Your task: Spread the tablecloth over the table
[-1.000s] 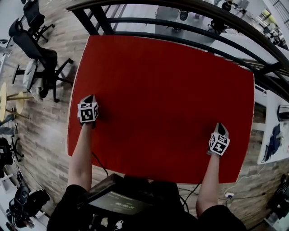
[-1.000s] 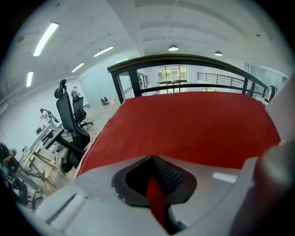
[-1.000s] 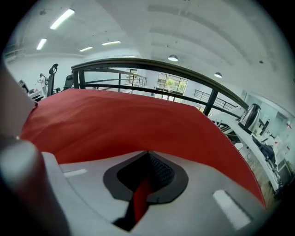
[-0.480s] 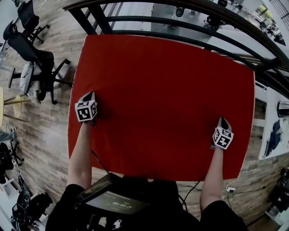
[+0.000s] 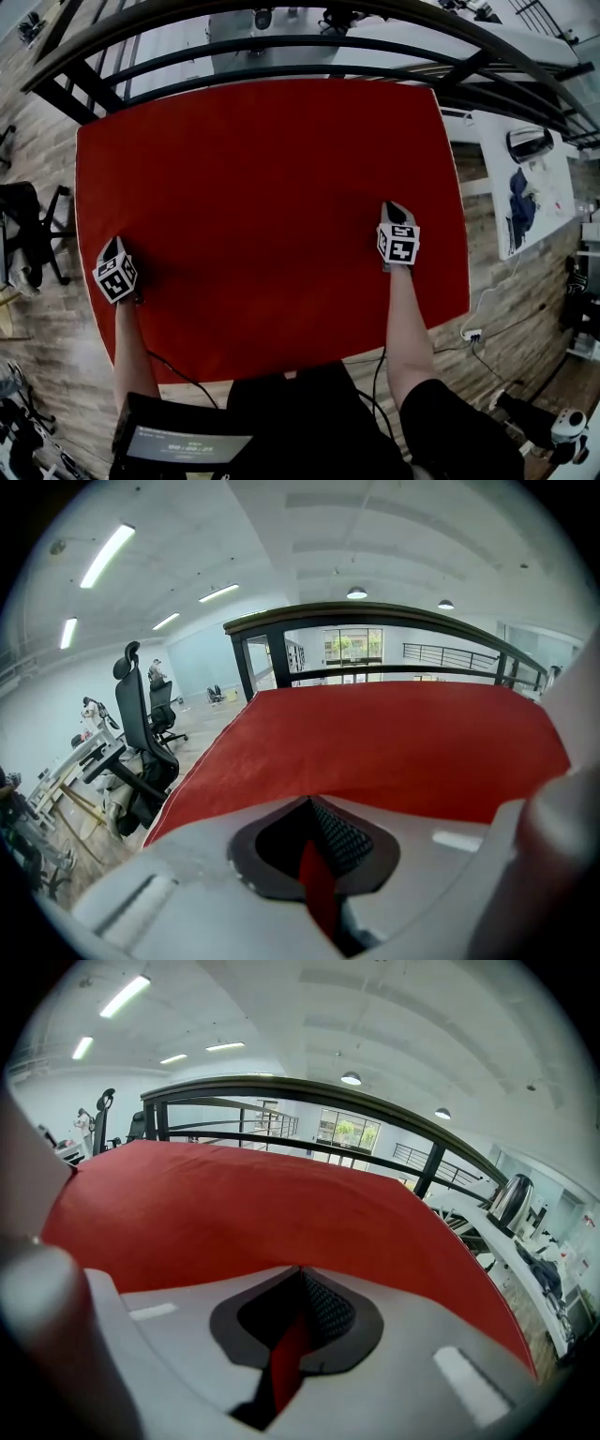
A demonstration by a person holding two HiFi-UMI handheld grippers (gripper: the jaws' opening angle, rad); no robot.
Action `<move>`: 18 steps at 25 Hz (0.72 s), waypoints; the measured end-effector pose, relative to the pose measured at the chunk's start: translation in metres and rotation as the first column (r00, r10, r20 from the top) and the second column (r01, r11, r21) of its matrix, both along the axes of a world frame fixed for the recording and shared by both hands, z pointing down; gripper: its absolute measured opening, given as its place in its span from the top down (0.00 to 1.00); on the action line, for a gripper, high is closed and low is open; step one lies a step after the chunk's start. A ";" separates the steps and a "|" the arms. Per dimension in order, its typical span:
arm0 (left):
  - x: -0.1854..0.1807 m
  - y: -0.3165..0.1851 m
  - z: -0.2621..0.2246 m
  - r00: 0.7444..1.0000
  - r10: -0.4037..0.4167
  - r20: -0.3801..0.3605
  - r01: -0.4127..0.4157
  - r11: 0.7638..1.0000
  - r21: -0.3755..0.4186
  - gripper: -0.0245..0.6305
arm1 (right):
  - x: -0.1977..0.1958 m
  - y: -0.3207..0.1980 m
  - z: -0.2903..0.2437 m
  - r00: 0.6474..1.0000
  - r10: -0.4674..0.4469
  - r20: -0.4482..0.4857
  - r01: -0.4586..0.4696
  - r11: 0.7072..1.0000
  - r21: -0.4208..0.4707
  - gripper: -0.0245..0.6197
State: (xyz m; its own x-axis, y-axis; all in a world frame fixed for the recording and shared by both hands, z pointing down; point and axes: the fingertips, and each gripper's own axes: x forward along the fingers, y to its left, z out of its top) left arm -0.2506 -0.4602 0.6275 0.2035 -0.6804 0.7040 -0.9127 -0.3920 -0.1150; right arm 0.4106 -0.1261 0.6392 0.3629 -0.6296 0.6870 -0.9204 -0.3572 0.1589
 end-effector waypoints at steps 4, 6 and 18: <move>0.003 -0.003 0.004 1.000 0.002 -0.001 -0.002 1.000 0.003 0.95 | 0.003 0.001 -0.001 1.000 -0.002 -0.001 0.002 1.000 0.006 0.94; 0.001 -0.002 0.003 1.000 -0.003 0.000 0.003 1.000 0.003 0.95 | 0.001 -0.001 0.000 1.000 -0.005 -0.016 0.005 1.000 0.005 0.94; 0.005 -0.010 0.004 0.998 0.063 0.006 -0.063 0.998 0.008 0.95 | 0.003 -0.007 0.000 0.999 -0.037 -0.018 0.037 0.999 0.005 0.95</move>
State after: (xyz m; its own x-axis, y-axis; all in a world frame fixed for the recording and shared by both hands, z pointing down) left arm -0.2457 -0.4697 0.6317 0.2424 -0.6718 0.6999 -0.8856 -0.4478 -0.1231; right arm 0.4134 -0.1334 0.6396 0.3512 -0.6464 0.6774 -0.9302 -0.3235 0.1735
